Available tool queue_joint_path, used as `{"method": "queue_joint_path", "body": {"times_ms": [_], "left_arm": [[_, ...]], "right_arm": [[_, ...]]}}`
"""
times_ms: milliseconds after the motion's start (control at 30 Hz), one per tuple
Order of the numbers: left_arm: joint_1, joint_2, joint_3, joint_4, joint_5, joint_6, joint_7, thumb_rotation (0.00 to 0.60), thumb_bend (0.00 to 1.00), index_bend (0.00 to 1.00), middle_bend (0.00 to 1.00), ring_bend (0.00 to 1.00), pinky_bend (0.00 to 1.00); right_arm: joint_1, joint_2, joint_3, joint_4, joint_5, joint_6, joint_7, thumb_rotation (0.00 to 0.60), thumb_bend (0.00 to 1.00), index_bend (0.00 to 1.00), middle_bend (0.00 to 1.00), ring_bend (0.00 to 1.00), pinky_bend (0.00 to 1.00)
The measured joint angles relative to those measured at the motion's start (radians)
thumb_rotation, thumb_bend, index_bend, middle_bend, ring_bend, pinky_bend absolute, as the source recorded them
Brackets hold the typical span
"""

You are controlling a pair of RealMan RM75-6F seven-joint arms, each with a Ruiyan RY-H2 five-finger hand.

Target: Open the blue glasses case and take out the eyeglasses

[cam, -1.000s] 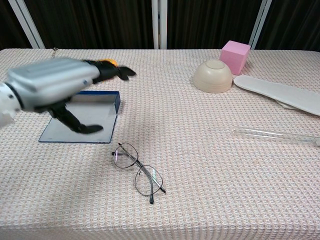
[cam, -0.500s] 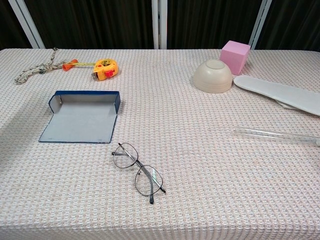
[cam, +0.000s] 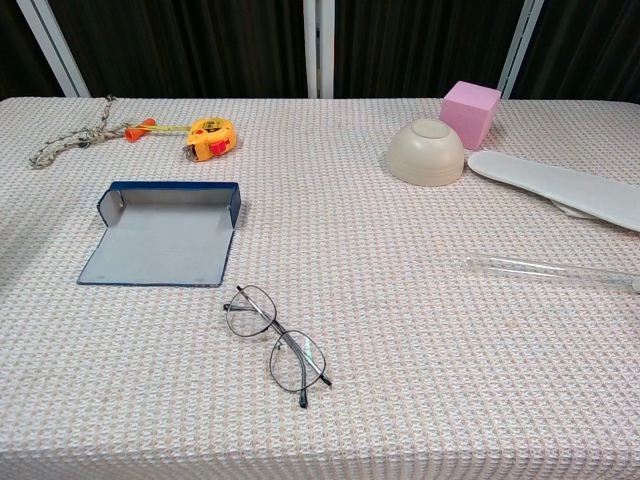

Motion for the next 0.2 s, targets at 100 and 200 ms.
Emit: {"method": "queue_joint_path", "body": {"times_ms": [100, 200], "left_arm": [[0.003, -0.002, -0.004, 0.004, -0.004, -0.015, 0.001, 0.600, 0.22, 0.01, 0.00, 0.00, 0.01], [0.005, -0.007, -0.011, 0.013, -0.006, -0.026, 0.001, 0.600, 0.22, 0.01, 0.00, 0.00, 0.01]], "right_arm": [[0.000, 0.000, 0.000, 0.004, 0.004, -0.004, 0.002, 0.600, 0.45, 0.00, 0.00, 0.00, 0.00], [0.000, -0.002, 0.001, 0.011, 0.007, -0.006, 0.011, 0.600, 0.45, 0.00, 0.00, 0.00, 0.00]]}}
